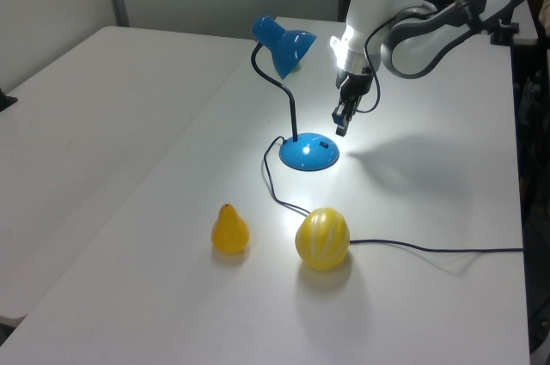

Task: Turn off lamp
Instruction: 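Move the gripper down toward the switch on the blue lamp base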

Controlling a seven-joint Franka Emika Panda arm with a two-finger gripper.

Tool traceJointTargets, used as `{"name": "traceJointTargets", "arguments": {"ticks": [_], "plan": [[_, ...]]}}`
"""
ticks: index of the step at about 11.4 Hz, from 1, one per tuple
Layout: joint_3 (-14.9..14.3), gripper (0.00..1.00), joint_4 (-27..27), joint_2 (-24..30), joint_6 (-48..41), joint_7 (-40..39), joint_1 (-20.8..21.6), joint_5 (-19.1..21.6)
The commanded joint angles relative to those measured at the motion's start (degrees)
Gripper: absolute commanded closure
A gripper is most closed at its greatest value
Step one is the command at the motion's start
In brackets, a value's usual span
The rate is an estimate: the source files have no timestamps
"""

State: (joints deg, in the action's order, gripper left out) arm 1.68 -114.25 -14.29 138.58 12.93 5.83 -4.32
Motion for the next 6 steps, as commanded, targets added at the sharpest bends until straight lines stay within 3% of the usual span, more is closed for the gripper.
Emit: {"name": "traceJointTargets", "arguments": {"ticks": [1, 6], "plan": [[0.51, 1.00, -0.27, -1.88, 4.59, 1.49, 0.41, -0.16], [1.30, 1.00, 0.08, -3.02, 6.09, 1.31, 0.33, -0.87]]}}
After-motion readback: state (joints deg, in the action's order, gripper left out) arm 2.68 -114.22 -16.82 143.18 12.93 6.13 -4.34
